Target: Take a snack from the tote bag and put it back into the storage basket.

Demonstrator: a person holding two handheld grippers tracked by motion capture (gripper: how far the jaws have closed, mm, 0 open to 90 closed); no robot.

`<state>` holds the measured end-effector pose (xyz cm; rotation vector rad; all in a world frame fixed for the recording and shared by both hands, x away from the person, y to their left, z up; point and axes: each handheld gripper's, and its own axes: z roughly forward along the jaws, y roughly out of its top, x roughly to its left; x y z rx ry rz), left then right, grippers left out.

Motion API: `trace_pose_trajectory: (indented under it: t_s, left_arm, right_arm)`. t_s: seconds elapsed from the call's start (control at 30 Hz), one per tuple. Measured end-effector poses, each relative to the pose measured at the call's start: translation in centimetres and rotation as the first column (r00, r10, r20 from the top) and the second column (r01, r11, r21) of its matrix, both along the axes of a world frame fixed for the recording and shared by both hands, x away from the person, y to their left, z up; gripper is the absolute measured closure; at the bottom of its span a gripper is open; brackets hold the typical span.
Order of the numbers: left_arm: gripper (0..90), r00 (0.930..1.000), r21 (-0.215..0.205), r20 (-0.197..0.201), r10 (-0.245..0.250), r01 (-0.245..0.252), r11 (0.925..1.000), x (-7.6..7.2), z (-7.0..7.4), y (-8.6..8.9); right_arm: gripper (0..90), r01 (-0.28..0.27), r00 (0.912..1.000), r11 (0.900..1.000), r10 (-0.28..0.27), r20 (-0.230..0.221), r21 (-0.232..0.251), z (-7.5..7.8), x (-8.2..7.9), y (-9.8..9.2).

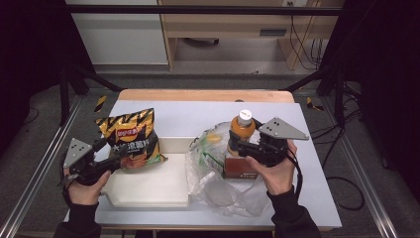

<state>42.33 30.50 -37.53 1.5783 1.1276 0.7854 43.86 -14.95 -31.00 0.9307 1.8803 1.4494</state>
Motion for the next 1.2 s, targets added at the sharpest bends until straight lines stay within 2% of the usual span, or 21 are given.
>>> trace_pose_trajectory:
  t_s: [0.33,0.73,1.0,1.2]
  left_arm:
    - [21.9,1.0,0.0,0.0,0.0,0.0,1.0,0.0,0.0,0.0]
    - [21.9,1.0,-0.003,-0.002,-0.002,0.002,1.0,0.0,0.0,0.1]
    - [21.9,1.0,-0.004,-0.001,-0.001,0.001,1.0,0.0,0.0,0.2]
    - [21.9,1.0,-0.007,-0.001,0.001,-0.001,1.0,-0.1,0.1,0.3]
  right_arm:
    - [31.1,-0.029,0.9991,0.999,0.028,0.031,0.014,2.0,-0.2,1.2]
    - [31.1,-0.089,0.9956,0.995,0.087,0.033,0.036,3.5,0.7,4.4]
    - [31.1,-0.141,0.9891,0.99,0.139,0.047,0.027,4.3,0.8,6.4]
    - [31.1,-0.194,0.9802,0.981,0.193,0.045,0.022,4.8,0.7,8.3]
